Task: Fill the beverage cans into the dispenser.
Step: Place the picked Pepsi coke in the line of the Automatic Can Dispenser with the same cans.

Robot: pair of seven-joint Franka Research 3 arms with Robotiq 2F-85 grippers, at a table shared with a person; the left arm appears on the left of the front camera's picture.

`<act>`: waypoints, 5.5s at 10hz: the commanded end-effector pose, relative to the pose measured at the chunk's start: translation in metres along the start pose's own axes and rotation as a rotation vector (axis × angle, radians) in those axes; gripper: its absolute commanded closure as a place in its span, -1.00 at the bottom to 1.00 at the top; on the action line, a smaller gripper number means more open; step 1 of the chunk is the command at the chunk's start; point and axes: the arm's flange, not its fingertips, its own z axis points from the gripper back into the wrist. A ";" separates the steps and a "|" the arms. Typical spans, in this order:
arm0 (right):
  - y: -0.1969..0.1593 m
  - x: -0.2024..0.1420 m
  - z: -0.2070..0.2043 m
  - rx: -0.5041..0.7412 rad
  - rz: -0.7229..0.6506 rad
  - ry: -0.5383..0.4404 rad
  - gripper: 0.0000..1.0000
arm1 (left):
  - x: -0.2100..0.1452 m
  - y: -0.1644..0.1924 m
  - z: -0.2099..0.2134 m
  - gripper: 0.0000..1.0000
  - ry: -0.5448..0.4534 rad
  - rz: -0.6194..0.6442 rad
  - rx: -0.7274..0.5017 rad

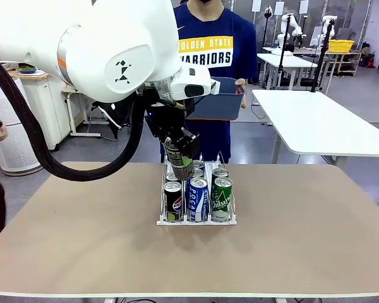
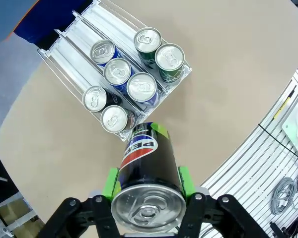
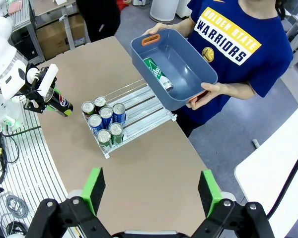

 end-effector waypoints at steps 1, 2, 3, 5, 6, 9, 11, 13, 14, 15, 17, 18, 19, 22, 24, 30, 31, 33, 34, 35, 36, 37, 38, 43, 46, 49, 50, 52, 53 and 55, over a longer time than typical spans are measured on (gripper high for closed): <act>0.000 0.000 0.000 0.001 -0.001 -0.003 -1.00 | 0.001 -0.001 0.003 -0.15 0.000 0.000 0.005; 0.000 0.000 0.000 0.001 -0.001 -0.003 -1.00 | 0.001 -0.001 0.003 -0.15 0.000 0.000 0.005; 0.000 0.000 0.000 0.001 -0.001 -0.003 -1.00 | 0.001 -0.001 0.003 -0.15 0.000 0.000 0.005; 0.000 0.000 0.000 0.001 -0.001 -0.003 -1.00 | 0.000 -0.001 0.000 -0.15 0.000 -0.003 -0.001; 0.000 0.000 0.000 0.001 -0.001 -0.003 -1.00 | 0.000 -0.005 -0.012 -0.15 0.032 0.078 0.095; 0.000 0.000 0.000 0.001 -0.001 -0.003 -1.00 | -0.012 -0.038 -0.028 -0.15 0.008 0.087 0.113; 0.000 0.000 0.000 0.001 -0.001 -0.003 -1.00 | -0.022 -0.044 -0.052 -0.15 0.020 0.111 0.095; 0.000 0.000 0.000 0.001 -0.001 -0.003 -1.00 | -0.028 -0.048 -0.069 -0.15 0.020 0.107 0.070; 0.000 0.000 0.000 0.001 -0.001 -0.003 -1.00 | -0.028 -0.047 -0.075 -0.15 0.027 0.107 0.074; 0.000 0.000 0.000 0.001 -0.001 -0.003 -1.00 | -0.031 -0.043 -0.081 -0.15 0.031 0.099 0.060; 0.000 0.000 0.000 0.001 -0.001 -0.003 -1.00 | -0.027 -0.034 -0.096 -0.15 0.050 0.083 0.049; 0.000 0.000 0.000 0.001 -0.001 -0.003 -1.00 | -0.026 -0.031 -0.093 -0.15 0.049 0.068 0.028; 0.000 0.000 0.000 0.001 -0.001 -0.003 -1.00 | -0.019 -0.037 -0.068 -0.15 0.004 0.055 -0.025; 0.000 0.000 0.000 0.001 -0.001 -0.003 -1.00 | -0.023 -0.036 -0.089 -0.15 0.055 0.084 0.025; 0.000 0.000 0.000 0.001 -0.001 -0.003 -1.00 | -0.023 -0.036 -0.098 -0.15 0.132 0.048 0.087; 0.000 0.000 0.000 0.001 -0.001 -0.003 -1.00 | -0.033 -0.009 -0.137 -0.15 0.117 0.129 0.093; 0.000 0.000 0.000 0.001 -0.001 -0.003 -1.00 | -0.033 -0.004 -0.143 -0.15 0.109 0.138 0.106; 0.000 0.000 0.000 0.001 -0.001 -0.003 -1.00 | -0.030 0.006 -0.151 -0.15 0.106 0.149 0.131; 0.000 0.000 0.000 0.001 -0.001 -0.003 -1.00 | -0.026 0.013 -0.155 -0.15 0.091 0.158 0.141; 0.000 0.000 0.000 0.001 -0.001 -0.003 -1.00 | -0.022 0.021 -0.157 -0.15 0.072 0.180 0.135; 0.000 0.000 0.000 0.001 -0.001 -0.003 -1.00 | -0.017 0.026 -0.160 -0.15 0.055 0.195 0.128; 0.000 0.000 0.000 0.001 -0.001 -0.003 -1.00 | -0.011 0.032 -0.164 -0.15 0.040 0.212 0.112; 0.000 0.000 0.000 0.001 -0.001 -0.003 -1.00 | -0.008 0.037 -0.166 -0.15 0.033 0.219 0.101; 0.000 0.000 0.000 0.001 -0.001 -0.003 -1.00 | 0.007 0.058 -0.186 -0.15 0.006 0.262 0.034; 0.000 0.000 0.000 0.001 -0.001 -0.003 -1.00 | 0.007 0.063 -0.204 -0.15 0.061 0.260 0.012; 0.000 0.000 0.000 0.001 -0.001 -0.003 -1.00 | 0.004 0.060 -0.223 -0.15 0.117 0.247 -0.044; 0.000 0.000 0.000 0.001 -0.001 -0.003 -1.00 | 0.003 0.058 -0.225 -0.15 0.124 0.237 -0.084; 0.000 0.000 0.000 0.001 -0.001 -0.003 -1.00 | 0.000 0.058 -0.220 -0.15 0.125 0.254 -0.021; 0.000 0.000 0.000 0.001 -0.001 -0.003 -1.00 | 0.000 0.058 -0.220 -0.15 0.125 0.254 -0.021; 0.000 0.000 0.000 0.001 -0.001 -0.003 -1.00 | 0.000 0.058 -0.220 -0.15 0.125 0.254 -0.021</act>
